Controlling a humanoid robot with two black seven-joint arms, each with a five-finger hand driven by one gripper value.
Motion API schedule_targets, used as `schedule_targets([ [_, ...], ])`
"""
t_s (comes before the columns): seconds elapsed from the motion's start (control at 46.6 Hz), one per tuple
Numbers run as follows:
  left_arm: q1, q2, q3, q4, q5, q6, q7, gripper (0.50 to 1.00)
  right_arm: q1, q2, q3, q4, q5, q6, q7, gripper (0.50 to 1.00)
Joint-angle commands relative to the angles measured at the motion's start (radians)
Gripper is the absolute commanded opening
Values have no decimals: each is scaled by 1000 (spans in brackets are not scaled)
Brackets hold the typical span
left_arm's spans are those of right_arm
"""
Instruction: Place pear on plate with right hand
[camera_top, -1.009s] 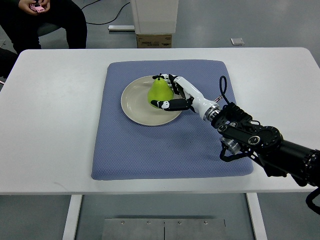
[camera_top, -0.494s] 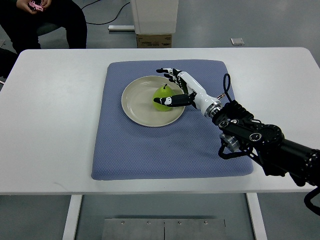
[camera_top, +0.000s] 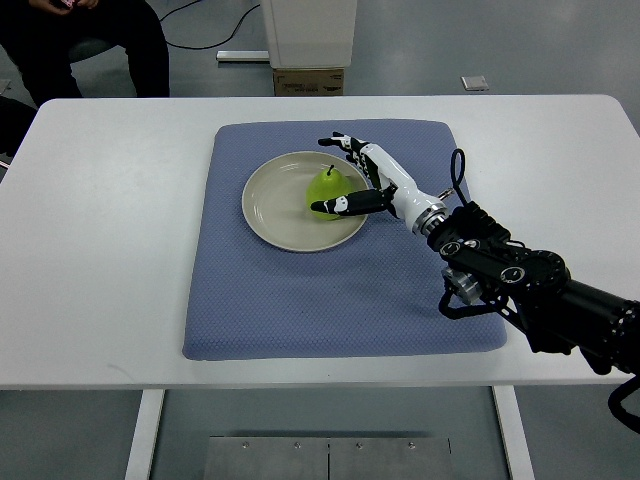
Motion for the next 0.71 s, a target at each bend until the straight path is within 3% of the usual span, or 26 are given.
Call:
schedule_targets([
  [0.0,0,0,0,0,0,-1,0,1000,0,0,16,0,0,0,-1,1000],
  [0.386,0,0,0,0,0,-1,0,1000,-11,0,57,11,0,11,-1,1000],
  [0.687,0,0,0,0,0,0,0,1000,-48,-89,146,11,0,14,-3,1000],
])
